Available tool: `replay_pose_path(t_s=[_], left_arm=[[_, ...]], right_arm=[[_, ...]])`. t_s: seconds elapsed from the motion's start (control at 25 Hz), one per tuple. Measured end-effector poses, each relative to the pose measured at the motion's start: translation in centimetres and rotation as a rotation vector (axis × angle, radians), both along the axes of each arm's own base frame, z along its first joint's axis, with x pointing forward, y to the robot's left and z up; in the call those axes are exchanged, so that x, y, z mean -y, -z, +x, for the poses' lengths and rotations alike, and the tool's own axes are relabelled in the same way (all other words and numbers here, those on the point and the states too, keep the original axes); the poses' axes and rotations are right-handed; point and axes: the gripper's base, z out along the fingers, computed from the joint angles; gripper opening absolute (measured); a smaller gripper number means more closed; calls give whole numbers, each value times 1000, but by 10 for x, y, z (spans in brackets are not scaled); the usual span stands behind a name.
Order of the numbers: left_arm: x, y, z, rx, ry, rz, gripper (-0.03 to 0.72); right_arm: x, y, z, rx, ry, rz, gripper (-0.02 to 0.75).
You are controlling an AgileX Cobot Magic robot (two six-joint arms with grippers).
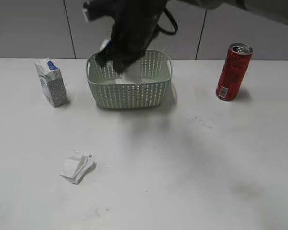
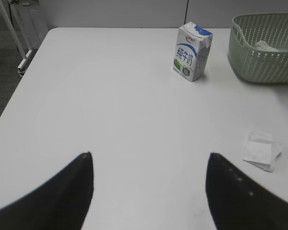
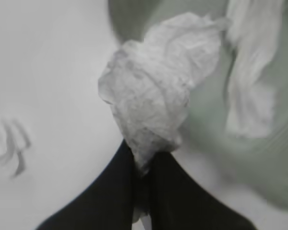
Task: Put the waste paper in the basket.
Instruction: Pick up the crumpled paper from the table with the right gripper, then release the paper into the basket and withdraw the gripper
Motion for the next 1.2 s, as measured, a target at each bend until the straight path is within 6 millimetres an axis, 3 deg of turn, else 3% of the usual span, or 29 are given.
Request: replay_pose_path(t_s=[0.16, 0.28, 0.4, 0.56, 0.64, 0.76, 0.88, 1.0, 1.2], left_arm=[[0, 0, 0, 0, 0, 0, 552], [0, 0, 0, 0, -1, 2, 552], [0, 0, 0, 0, -1, 2, 552], [0, 0, 0, 0, -1, 2, 552], [0, 0, 0, 0, -1, 2, 552], [0, 0, 0, 0, -1, 2, 552], [0, 0, 0, 0, -1, 2, 552], [0, 0, 0, 0, -1, 2, 552], [0, 0, 0, 0, -1, 2, 552]], right_arm=[[-6, -47, 27, 348, 29, 120, 32], [-4, -56, 43, 490, 71, 185, 32], [-2, -43, 54, 517, 89, 184, 31], [-2, -1, 66, 461, 96, 127, 61], [-2, 24, 70, 411, 99, 87, 151], [-2, 49, 70, 338, 115, 40, 395], [-1, 61, 69, 302, 130, 22, 619], [-1, 62, 69, 294, 133, 17, 667], [2, 47, 66, 287, 140, 11, 675]])
